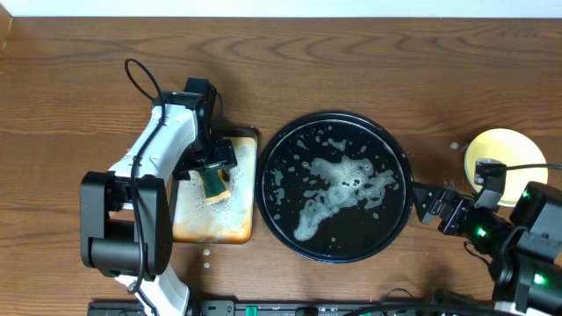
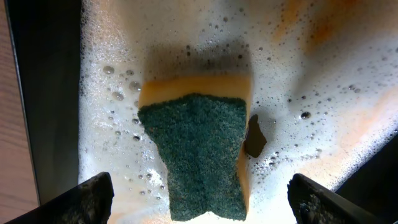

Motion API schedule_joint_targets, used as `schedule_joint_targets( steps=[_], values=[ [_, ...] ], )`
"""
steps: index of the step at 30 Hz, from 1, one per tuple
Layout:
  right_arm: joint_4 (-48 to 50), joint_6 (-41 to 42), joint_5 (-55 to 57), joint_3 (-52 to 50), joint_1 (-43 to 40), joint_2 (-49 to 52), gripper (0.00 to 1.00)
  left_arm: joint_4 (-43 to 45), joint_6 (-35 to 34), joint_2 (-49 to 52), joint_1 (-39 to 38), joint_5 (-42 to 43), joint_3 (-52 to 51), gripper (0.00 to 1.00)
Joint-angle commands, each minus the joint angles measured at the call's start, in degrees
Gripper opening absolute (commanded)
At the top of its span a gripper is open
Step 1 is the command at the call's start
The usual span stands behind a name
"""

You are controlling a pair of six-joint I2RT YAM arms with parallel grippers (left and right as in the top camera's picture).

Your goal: Clean dirty plates on tray and stack at the side

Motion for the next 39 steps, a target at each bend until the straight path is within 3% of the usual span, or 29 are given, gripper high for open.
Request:
schedule_joint_targets(
  steps=[1,6,13,21,39],
  values=[
    [4.17,-2.16,8.74,0.11,4.26,-4.76,0.99,-0.17,0.74,0.42,0.33,-0.11,-0.33,0.91],
    [8.87,-2.16,22.25,-2.10,11.74,-14.29,0.99,-0.17,0.74,0.42,0.33,-0.11,-0.33,0.90],
    [7.10,-3.98,29.33,-4.90,13.68,-28.09,0.99,-0.17,0.74,0.42,0.33,-0.11,-0.33,0.91],
    [12.83,-0.55,30.32,-19.76,13.64,-37.79,0.99,-0.17,0.74,0.42,0.33,-0.11,-0.33,0.90],
    [47.08,-0.24,36.59,-43.08,20.83,-38.45,0.99,-0.17,0.74,0.42,0.33,-0.11,-0.33,0.90]
  ],
)
